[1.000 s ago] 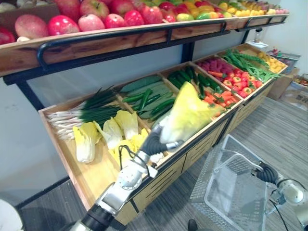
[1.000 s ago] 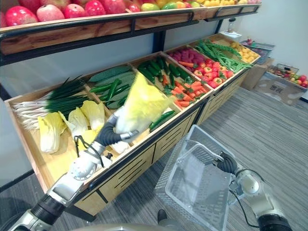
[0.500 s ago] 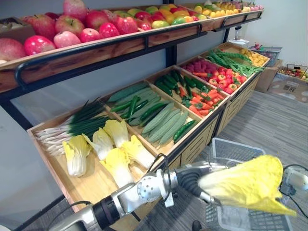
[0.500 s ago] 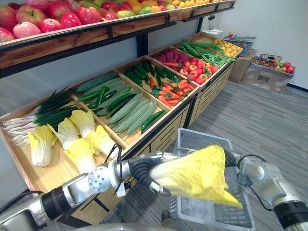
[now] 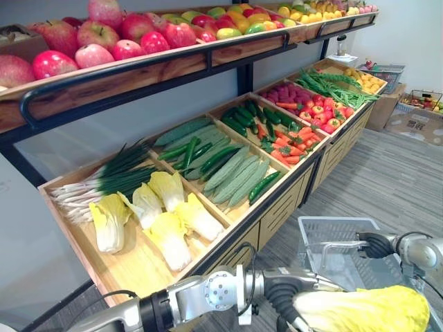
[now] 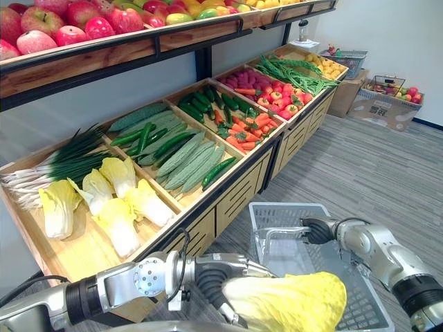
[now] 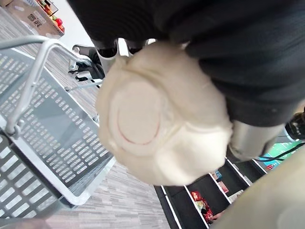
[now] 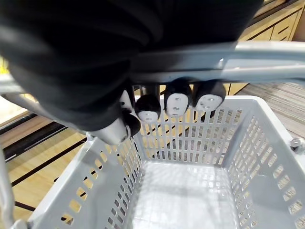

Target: Pick vegetable in the basket

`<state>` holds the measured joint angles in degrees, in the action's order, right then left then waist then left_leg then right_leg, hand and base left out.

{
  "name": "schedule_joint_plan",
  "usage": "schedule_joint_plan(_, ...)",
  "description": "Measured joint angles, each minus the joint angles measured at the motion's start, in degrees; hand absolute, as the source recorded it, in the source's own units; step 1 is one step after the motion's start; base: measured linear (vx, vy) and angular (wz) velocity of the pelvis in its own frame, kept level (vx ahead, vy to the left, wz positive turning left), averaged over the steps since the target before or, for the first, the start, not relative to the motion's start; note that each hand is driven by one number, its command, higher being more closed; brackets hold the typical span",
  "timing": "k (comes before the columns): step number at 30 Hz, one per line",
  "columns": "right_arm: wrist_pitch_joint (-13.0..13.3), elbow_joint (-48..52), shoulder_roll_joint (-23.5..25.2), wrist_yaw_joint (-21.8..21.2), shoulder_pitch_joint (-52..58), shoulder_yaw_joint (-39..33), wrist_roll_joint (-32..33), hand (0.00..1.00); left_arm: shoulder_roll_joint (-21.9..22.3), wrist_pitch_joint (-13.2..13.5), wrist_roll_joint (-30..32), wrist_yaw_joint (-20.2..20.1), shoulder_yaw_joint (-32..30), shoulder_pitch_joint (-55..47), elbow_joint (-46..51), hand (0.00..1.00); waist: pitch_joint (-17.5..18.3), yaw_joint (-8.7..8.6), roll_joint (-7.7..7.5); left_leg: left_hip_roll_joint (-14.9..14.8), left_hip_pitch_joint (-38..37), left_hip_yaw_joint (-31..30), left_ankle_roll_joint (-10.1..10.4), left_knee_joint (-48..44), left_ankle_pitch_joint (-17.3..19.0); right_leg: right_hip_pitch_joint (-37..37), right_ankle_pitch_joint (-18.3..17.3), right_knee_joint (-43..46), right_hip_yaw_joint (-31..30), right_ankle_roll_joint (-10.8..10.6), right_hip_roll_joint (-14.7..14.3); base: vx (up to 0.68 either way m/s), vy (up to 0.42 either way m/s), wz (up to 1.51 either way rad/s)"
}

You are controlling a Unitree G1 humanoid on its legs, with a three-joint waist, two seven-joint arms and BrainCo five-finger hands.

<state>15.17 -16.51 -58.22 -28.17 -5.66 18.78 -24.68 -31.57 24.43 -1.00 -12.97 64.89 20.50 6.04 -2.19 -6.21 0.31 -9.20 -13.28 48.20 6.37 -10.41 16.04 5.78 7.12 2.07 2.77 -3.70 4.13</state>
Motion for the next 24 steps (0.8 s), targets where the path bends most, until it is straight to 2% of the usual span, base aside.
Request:
schedule_joint_plan(4,0.09,-0.07,0.05,-0.28,-1.72,1.39,0.0,1.0,1.89,-2.17,1.72,-0.02,0.61,0.01,-2.86,1.0,0.01,-0.21,-0.01,-0.06,-0.03,0.09,-0.04,0.0,-0.03,-0.01,-0.01,-0.04,0.01,0.02,-0.06,0.0,0.0,0.0)
schedule_joint_plan(8,0.22,-0.1,0.81,-1.03,-4.51,3.06,0.03,1.0,4.06,-5.49,3.18,0.07,0.67,0.09,-7.76,1.0,0.03,-1.27,-0.09,-0.07,-0.36,0.7,-0.24,0.02,-0.15,0.0,0.0,-0.04,-0.28,0.02,-0.24,-0.01,0.025,-0.06)
schedule_joint_plan(13,0.47,-0.09,1.99,-2.04,-6.07,4.69,0.01,1.0,9.19,-8.8,5.4,0.52,0.78,1.52,-14.53,1.0,0.03,-1.56,-0.34,-0.08,-1.15,2.24,0.05,0.1,0.03,0.09,0.0,0.05,-1.62,0.03,-0.74,-0.01,0.037,-0.14)
schedule_joint_plan(18,1.06,-0.09,2.66,-2.52,-8.98,7.17,-0.01,1.0,12.21,-10.78,6.37,1.59,0.6,2.3,-18.64,1.0,0.0,-1.76,-0.39,-0.16,-1.8,4.06,0.33,0.12,0.2,0.79,-0.05,0.67,-3.18,0.1,-1.44,-0.01,0.031,-0.18)
schedule_joint_plan(24,2.64,0.1,3.05,-3.34,-12.57,9.59,0.01,1.0,14.07,-11.52,8.59,2.74,0.1,2.28,-22.69,1.0,-0.06,-2.67,-0.48,-0.2,-2.32,5.15,0.38,0.11,0.22,1.13,-0.23,1.2,-3.96,0.34,-1.94,-0.01,0.025,-0.09)
